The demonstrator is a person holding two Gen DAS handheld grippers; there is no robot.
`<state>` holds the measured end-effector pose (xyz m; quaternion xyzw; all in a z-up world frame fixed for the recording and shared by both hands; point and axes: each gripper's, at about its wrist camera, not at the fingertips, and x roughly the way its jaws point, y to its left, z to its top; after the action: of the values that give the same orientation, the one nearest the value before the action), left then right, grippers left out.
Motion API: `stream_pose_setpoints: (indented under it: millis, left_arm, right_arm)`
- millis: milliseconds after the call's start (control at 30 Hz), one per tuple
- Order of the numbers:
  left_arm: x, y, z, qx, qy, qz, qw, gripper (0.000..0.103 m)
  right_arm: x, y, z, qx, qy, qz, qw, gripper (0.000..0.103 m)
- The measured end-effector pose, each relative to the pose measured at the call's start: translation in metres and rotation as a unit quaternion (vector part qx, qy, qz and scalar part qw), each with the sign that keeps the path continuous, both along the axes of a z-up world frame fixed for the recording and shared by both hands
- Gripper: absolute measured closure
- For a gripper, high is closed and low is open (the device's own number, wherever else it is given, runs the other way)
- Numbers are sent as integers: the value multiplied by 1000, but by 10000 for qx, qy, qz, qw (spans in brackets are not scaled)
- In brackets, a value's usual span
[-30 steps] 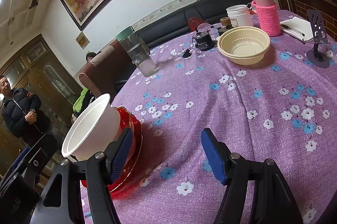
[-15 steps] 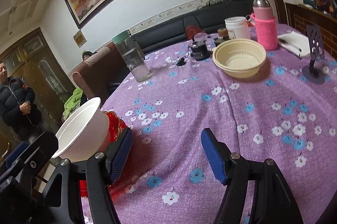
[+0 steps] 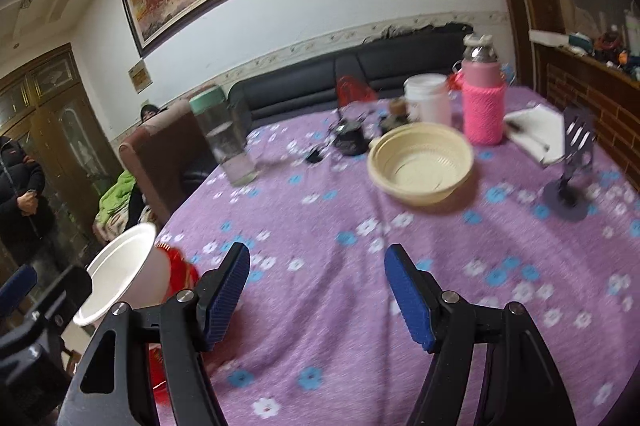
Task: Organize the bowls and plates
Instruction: 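Pull both grippers back from the stacked plates and bowls, then move both grippers to the cream plastic bowl beside the pink thermos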
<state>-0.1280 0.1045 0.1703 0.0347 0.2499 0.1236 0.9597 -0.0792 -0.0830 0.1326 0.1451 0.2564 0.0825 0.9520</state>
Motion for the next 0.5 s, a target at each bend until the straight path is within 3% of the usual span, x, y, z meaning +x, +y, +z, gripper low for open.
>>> stream_pose_setpoints:
  millis: [233,500]
  left_arm:
    - [-4,-5,2,-94,84,-281,9995,5]
    - [6,0,30,-683,327,-877,9933,5]
  right_arm:
    - [-9,-20,16,-216,-176,-166,9995,28]
    - [-14,-32,39,-385,-375,-215,9983,28]
